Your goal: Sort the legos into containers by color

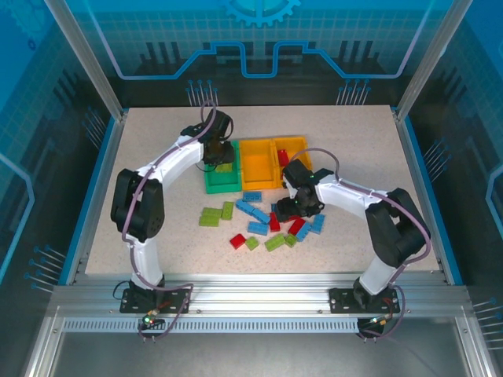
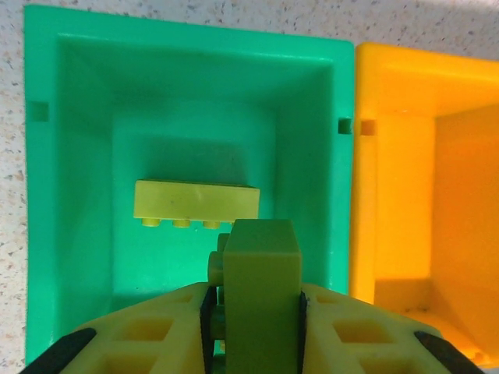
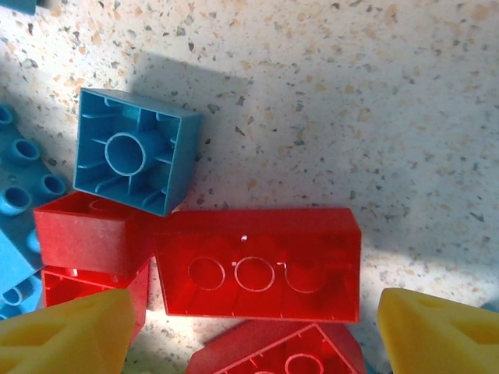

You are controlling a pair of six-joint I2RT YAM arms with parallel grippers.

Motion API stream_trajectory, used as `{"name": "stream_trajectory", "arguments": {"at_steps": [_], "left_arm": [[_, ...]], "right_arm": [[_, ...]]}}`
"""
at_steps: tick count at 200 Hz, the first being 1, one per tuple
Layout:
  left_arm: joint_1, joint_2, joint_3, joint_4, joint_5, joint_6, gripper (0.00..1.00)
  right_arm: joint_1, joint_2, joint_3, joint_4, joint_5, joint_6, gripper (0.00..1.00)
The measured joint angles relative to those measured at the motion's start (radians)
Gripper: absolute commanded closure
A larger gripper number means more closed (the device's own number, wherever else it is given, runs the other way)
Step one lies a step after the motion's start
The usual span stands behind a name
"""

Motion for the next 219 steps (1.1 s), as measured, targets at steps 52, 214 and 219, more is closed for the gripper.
{"name": "stream_trajectory", "arguments": {"at_steps": [52,214,219], "left_arm": [[0.008,0.012,0.0,0.002,0.008,-0.014,0.5],[0.0,-0.384,-0.392,0.047,-0.004,-0.046,0.25],[0.0,-0.394,-0.409,0.046,-0.006,-0.046,0.25]], "right_arm": [[0.011,0.045,0.011,0.006,-0.003,-0.059,0.18],[0.006,0.033,0.108,-0.045,0.063,-0.053,0.48],[0.001,0.02,0.119,-0.049,0.06,-0.054,0.48]]}}
